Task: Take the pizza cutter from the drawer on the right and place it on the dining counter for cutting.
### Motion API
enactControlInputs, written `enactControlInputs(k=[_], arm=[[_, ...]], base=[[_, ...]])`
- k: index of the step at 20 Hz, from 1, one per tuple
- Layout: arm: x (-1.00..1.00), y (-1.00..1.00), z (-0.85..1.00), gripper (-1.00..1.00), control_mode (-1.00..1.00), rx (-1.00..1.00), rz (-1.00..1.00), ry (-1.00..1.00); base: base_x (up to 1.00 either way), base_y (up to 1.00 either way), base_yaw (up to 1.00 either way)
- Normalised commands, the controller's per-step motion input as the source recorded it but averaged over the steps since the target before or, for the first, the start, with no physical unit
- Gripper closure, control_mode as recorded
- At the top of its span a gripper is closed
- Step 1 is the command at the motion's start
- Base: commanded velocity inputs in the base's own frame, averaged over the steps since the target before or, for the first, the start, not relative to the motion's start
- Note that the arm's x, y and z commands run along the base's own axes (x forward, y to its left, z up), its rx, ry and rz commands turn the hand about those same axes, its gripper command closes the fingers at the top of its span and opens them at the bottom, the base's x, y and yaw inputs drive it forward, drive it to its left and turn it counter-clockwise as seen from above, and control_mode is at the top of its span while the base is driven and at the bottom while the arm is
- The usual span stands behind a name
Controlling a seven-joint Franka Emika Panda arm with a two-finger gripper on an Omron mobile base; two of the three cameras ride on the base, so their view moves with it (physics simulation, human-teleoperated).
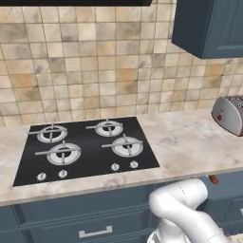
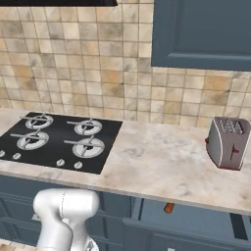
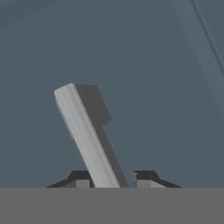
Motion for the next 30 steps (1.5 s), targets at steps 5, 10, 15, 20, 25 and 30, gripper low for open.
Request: enactControlInputs(k=[5,10,15,20,25,30], arm=[[-0.7,-0.52,-0.23,1.0,-1.0,0.0,0.0,0.01],[-0.75,-0.54,-0.2,1.0,-1.0,0.0,0.0,0.0],[-0.8,-0.56,-0.21,1.0,-1.0,0.0,0.0,0.0],[-0.85,-0.57,-0.18,1.0,-1.0,0.0,0.0,0.01],[-0.82,-0.54,-0.18,1.0,-1.0,0.0,0.0,0.01],[-0.74,-0.48,-0.17,1.0,-1.0,0.0,0.0,0.02]], base=[[0.0,0.0,0.0],[0.0,0.0,0.0],[0.0,0.0,0.0],[0.0,0.0,0.0],[0.0,0.0,0.0],[0.0,0.0,0.0]])
